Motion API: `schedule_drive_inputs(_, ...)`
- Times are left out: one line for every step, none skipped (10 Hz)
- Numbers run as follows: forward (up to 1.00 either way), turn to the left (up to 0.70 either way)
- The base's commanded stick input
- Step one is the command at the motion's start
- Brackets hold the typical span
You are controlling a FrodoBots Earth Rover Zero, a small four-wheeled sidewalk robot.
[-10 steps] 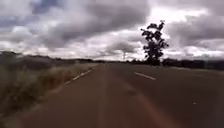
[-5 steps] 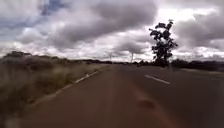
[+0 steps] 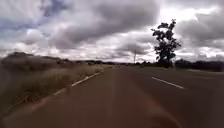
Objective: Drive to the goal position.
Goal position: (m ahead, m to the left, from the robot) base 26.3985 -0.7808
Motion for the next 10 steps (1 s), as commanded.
schedule_drive_inputs(1.00, 0.04)
schedule_drive_inputs(1.00, 0.04)
schedule_drive_inputs(1.00, 0.04)
schedule_drive_inputs(1.00, 0.04)
schedule_drive_inputs(1.00, 0.04)
schedule_drive_inputs(1.00, 0.04)
schedule_drive_inputs(1.00, 0.04)
schedule_drive_inputs(1.00, 0.04)
schedule_drive_inputs(1.00, 0.04)
schedule_drive_inputs(1.00, 0.04)
